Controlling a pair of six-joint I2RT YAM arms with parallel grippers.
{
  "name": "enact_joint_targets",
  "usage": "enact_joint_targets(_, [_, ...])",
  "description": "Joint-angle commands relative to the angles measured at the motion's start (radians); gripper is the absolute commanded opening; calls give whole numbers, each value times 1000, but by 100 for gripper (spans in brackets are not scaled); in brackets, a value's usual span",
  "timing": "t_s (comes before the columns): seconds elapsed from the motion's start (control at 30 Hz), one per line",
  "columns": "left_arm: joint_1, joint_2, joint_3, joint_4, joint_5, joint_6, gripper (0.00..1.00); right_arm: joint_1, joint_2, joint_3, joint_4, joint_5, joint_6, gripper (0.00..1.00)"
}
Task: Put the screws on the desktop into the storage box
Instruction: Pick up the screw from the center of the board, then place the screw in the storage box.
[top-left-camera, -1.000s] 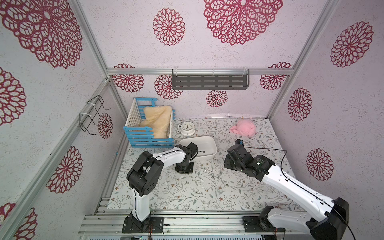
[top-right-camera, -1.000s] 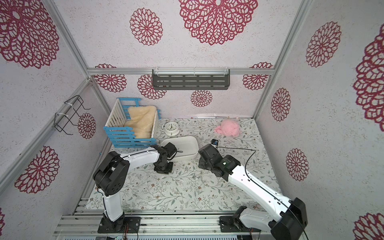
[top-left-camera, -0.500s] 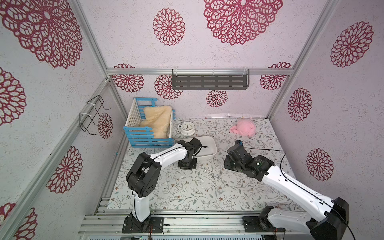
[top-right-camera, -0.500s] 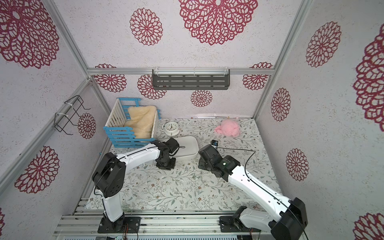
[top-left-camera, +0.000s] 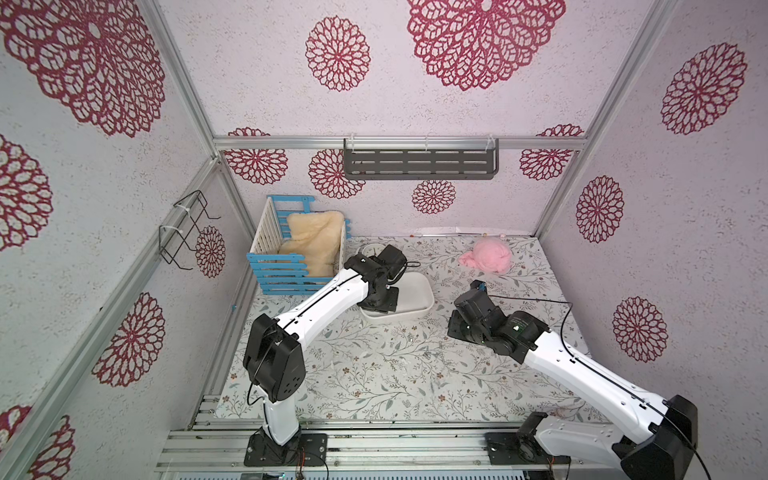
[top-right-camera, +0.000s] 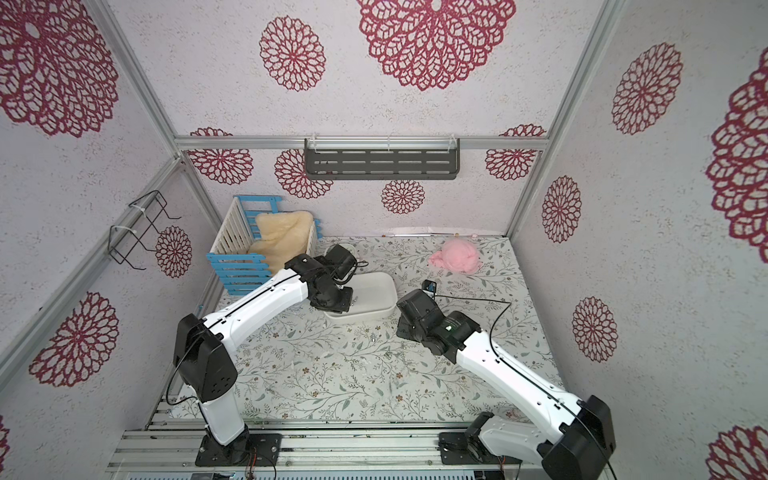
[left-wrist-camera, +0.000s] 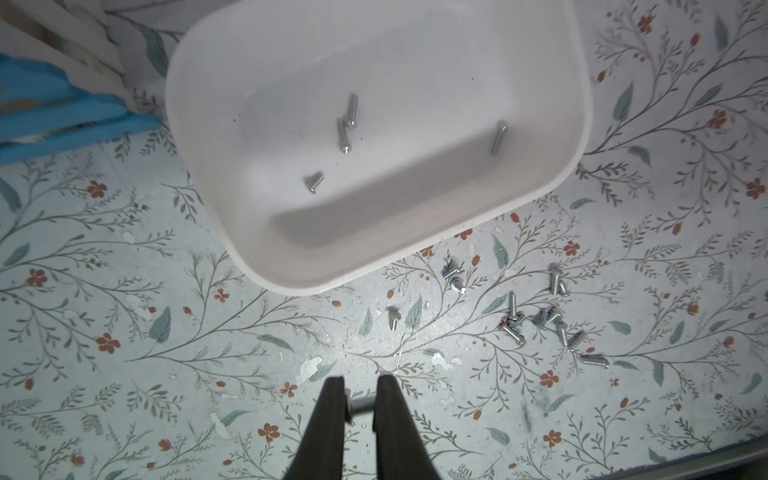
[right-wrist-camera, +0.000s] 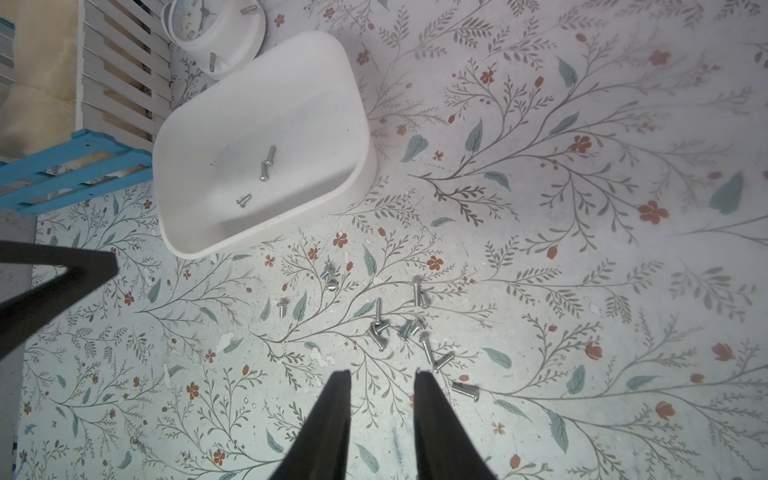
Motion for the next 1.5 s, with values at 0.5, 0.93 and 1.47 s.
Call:
enact_joint_targets(0.5, [125,411,356,-52,-5,120,11,-6,-45,-11,26,-13,22,30])
enact_joint_targets(0.93, [131,533,390,-52,42,107,16,-6,-16,-16,43,-24,17,30])
enact_joint_targets(1.47, [130,256,343,-52,-22,95,61,-6,85,-28,16,-49,54,30])
